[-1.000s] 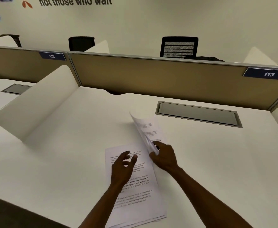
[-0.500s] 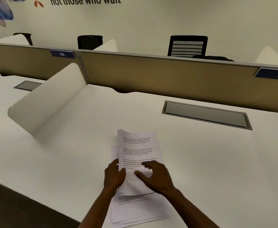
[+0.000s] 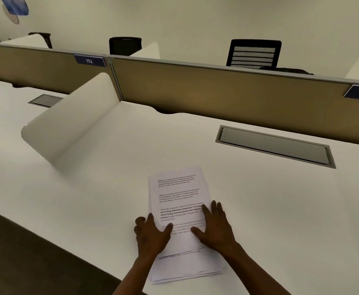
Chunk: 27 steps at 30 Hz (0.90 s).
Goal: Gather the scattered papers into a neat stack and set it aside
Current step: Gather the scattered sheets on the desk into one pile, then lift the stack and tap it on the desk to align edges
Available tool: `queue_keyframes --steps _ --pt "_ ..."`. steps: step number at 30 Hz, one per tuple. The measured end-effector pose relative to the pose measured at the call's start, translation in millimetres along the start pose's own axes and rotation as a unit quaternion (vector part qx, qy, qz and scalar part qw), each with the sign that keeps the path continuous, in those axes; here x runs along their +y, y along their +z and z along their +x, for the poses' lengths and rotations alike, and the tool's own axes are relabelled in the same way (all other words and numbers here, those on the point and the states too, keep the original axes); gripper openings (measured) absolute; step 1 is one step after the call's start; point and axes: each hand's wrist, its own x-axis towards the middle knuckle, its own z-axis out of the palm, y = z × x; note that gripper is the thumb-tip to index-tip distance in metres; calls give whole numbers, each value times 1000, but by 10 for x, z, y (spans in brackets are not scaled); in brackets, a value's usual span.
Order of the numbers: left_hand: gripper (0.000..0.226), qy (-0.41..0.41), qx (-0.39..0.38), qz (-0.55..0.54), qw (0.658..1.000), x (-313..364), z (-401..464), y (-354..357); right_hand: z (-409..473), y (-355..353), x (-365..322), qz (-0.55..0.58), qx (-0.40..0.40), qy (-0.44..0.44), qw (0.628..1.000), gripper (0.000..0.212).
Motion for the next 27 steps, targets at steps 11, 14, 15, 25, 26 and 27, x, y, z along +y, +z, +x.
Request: queue_keyframes --steps 11,14,15,25,26,27 --pt "73 -143 -60 -307 939 115 334 -125 -24 -17 -6 16 2 -10 1000 98" --pt "67 -113 -63 -285 950 149 301 -111 -29 -29 -9 19 2 -9 1000 98" --pt "63 -103 -58 -291 949 154 289 -95 -34 -30 -8 21 3 -8 1000 98" --pt "47 -127 -171 -416 884 120 398 -111 -28 -18 56 67 7 8 998 98" --pt "43 -102 -196 -396 891 137 403 -126 -28 -23 66 71 8 10 997 98" --pt "41 -76 -208 -381 898 164 403 -146 -28 -31 76 71 6 9 997 97"
